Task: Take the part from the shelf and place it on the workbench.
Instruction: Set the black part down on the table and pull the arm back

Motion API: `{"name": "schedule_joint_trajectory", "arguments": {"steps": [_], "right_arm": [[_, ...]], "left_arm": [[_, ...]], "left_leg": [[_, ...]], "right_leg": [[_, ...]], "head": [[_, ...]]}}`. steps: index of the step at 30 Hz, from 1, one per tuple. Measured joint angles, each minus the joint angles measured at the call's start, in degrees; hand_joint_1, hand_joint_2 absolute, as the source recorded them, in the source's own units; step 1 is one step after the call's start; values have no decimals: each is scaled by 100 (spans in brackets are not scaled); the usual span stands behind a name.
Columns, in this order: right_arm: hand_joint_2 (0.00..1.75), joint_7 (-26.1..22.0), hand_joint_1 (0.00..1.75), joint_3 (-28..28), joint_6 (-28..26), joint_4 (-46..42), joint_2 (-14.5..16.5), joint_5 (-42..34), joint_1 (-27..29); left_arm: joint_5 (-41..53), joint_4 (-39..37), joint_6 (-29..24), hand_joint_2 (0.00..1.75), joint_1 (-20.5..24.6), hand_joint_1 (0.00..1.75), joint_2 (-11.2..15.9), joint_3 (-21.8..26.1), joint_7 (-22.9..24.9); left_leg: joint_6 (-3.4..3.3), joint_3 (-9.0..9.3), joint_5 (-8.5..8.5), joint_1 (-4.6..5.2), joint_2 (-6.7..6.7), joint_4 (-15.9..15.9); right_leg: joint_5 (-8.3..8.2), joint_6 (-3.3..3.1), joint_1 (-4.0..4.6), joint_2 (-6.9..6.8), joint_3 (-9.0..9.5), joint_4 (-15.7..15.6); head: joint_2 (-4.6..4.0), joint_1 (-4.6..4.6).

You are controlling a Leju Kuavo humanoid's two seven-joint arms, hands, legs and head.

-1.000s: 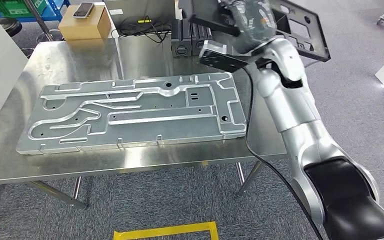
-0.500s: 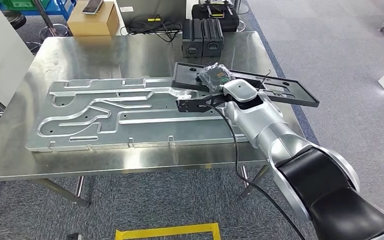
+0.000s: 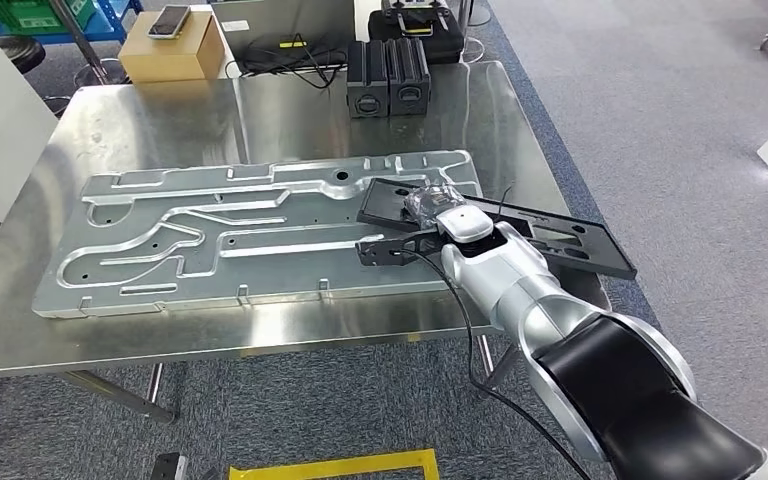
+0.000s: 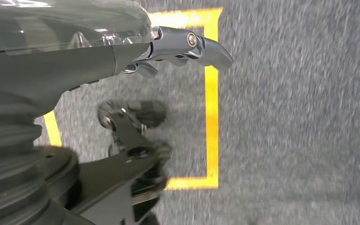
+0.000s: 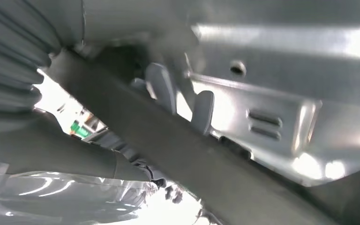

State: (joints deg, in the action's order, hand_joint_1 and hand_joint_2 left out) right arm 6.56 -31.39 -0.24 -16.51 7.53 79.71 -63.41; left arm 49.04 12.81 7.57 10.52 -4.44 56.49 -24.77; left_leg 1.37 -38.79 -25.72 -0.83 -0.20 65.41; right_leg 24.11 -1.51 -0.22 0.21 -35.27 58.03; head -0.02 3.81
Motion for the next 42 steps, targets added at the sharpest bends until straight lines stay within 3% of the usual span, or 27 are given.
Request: {"name": "schedule_joint_trajectory", "arguments": {"steps": [2,5,7,8,10,11,12,13,16,17,19,21,23,26,27,28,29,31,33,36,38,41,42], "right_arm": [[0,-48,0,0,-163,17,33,24,6],[0,-172,0,0,-370,32,99,48,23],[0,-269,0,0,-517,32,150,69,16],[0,-303,0,0,-572,32,171,78,10],[0,-348,0,0,-627,38,206,95,16],[0,-357,0,0,-633,44,218,99,25],[0,-366,0,0,-635,50,231,104,35],[0,-368,0,0,-638,54,244,106,39],[0,-370,0,0,-647,56,275,112,15],[0,-370,0,0,-649,56,286,114,5],[0,-370,0,0,-651,57,302,115,-5],[0,-373,0,0,-661,56,319,117,-14],[0,-418,0,1,-727,55,348,107,-34],[0,-764,0,45,-1010,51,424,-94,-45],[0,-987,0,96,-1127,37,462,-261,-44],[0,-1320,0,184,-1248,-2,511,-528,-44],[0,-1739,0,311,-1362,-75,573,-875,-49],[0,-2623,0,645,-1534,-314,728,-1625,-99],[0,-3158,0,937,-1581,-599,852,-2084,-176],[0,-3459,0,1126,-1553,-1374,862,-2693,-19],[0,-3587,0,1169,-1680,-2338,687,-3382,354],[0,-3773,0,1311,-2223,-4340,57,-4261,1432],[0,-3850,0,1413,-2438,-5045,-210,-4420,1923]], "left_arm": [[9,0,-93,175,16,0,1,-35,-7],[27,0,-185,175,29,0,1,-84,-11],[43,0,-236,175,32,0,1,-96,-29],[49,0,-253,175,36,0,1,-98,-39],[56,0,-271,175,41,0,3,-99,-51],[57,0,-276,175,40,0,4,-99,-52],[58,0,-280,175,38,0,5,-99,-52],[60,0,-283,175,35,0,5,-100,-52],[63,0,-288,175,36,0,4,-103,-52],[64,0,-289,175,36,0,4,-104,-52],[64,0,-293,175,37,0,7,-104,-53],[66,0,-295,87,37,0,7,-104,-59],[79,0,-305,0,41,0,7,-114,-81],[120,0,-328,0,46,0,2,-165,-104],[136,0,-336,0,46,0,0,-189,-93],[153,0,-343,0,49,0,-1,-210,-74],[173,0,-348,0,54,0,-2,-228,-50],[201,0,-347,0,79,0,-2,-250,-13],[219,-1,-343,0,113,0,-12,-275,-3],[226,-2,-331,0,131,0,-47,-330,-8],[162,-3,-270,0,123,0,-70,-350,-51],[-26,-6,-97,0,51,0,-85,-348,-191],[-86,-7,-57,0,-9,0,-86,-339,-244]], "left_leg": [[-43,287,194,16,12,-600],[-129,343,204,32,-3,-723],[-198,370,235,17,-2,-772],[-228,383,247,11,2,-792],[-257,385,248,23,1,-795],[-261,385,246,26,-3,-793],[-261,384,244,27,-9,-789],[-259,385,243,26,-18,-782],[-215,383,215,34,-45,-739],[-186,377,204,43,-50,-724],[-118,369,197,55,-55,-720],[-52,373,184,40,-50,-717],[4,256,-10,25,-34,-433],[60,-256,-538,8,-18,696],[66,-375,-594,6,-18,941],[65,-392,-539,6,-18,963],[56,-292,-378,7,-17,740],[22,110,8,20,-8,-85],[-33,367,169,48,-8,-621],[-131,396,182,56,-30,-721],[-211,416,214,31,-29,-776],[-291,436,217,27,-75,-802],[-304,442,208,30,-106,-801]], "right_leg": [[23,46,16,23,-1,28],[26,130,29,31,-11,23],[157,176,18,22,-70,186],[307,194,13,18,-174,430],[686,218,-2,14,-532,1217],[801,227,-8,14,-696,1557],[811,232,-14,13,-780,1718],[707,232,-20,12,-742,1631],[183,198,-25,10,-188,501],[101,179,-19,13,-58,232],[86,135,7,23,3,91],[64,69,1,24,12,57],[39,6,-16,14,33,16],[42,-32,2,8,40,15],[46,-38,10,8,40,20],[50,-41,16,11,42,27],[58,-43,18,16,44,38],[83,-27,27,30,47,63],[99,16,40,32,40,77],[105,108,41,8,46,58],[249,173,39,5,-32,249],[736,242,20,10,-490,1235],[818,253,12,10,-633,1514]], "head": [[0,-1],[0,-1],[0,-1],[0,-1],[0,-1],[0,-1],[0,-1],[0,-1],[0,-1],[0,-1],[0,-1],[0,-1],[0,0],[0,-1],[0,-1],[0,-1],[0,0],[0,1],[0,0],[0,-1],[0,-1],[0,-1],[0,-1]]}}
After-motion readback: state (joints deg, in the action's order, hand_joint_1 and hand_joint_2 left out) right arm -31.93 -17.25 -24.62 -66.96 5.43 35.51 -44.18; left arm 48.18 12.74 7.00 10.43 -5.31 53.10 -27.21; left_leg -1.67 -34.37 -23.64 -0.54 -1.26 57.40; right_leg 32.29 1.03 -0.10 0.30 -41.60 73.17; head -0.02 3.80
